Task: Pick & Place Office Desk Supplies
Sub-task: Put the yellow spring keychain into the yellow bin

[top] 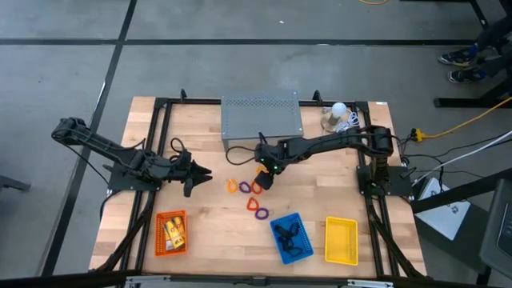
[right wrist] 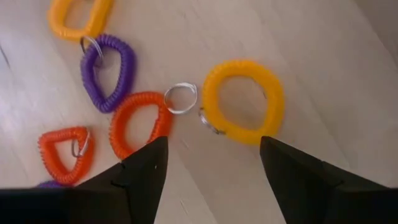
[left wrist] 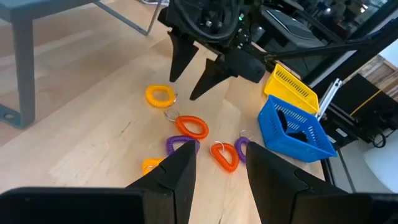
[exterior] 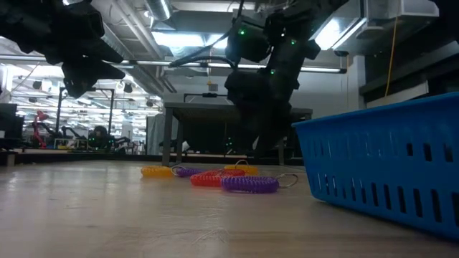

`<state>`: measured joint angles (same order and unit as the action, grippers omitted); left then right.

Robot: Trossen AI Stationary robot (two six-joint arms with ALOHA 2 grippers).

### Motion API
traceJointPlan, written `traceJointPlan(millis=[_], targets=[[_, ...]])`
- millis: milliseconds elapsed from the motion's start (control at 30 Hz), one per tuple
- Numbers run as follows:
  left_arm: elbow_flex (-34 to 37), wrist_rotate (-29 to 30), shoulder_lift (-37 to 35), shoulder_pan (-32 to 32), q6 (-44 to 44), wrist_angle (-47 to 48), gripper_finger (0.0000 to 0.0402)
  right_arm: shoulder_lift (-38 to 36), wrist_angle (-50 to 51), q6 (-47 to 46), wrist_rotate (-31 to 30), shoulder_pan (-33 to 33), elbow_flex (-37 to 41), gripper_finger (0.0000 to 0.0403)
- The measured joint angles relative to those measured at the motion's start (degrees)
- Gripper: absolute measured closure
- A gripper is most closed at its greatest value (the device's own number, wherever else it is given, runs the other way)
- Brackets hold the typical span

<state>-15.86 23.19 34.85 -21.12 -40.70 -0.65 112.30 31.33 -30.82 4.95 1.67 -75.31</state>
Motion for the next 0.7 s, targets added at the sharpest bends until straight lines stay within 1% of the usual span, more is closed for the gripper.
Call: traceJointPlan(millis=[533,633,700], targets=[[0.0,1.2,0.0,0.0,0.5,0.2,0.0268,2.9,-3.0,-0.5,1.3,0.0,0.0,0.0148],[0.0,1.3,0.0,0.0,0.6,0.3,0.0268,2.9,-3.0,-1.7,1.1,0.0,0.0,0.0155],[0.0,1.4,0.0,0.0,0.6,0.5,0.0268,3.0,-3.0,-2.8,0.3,0.0,0.0,0.0168]])
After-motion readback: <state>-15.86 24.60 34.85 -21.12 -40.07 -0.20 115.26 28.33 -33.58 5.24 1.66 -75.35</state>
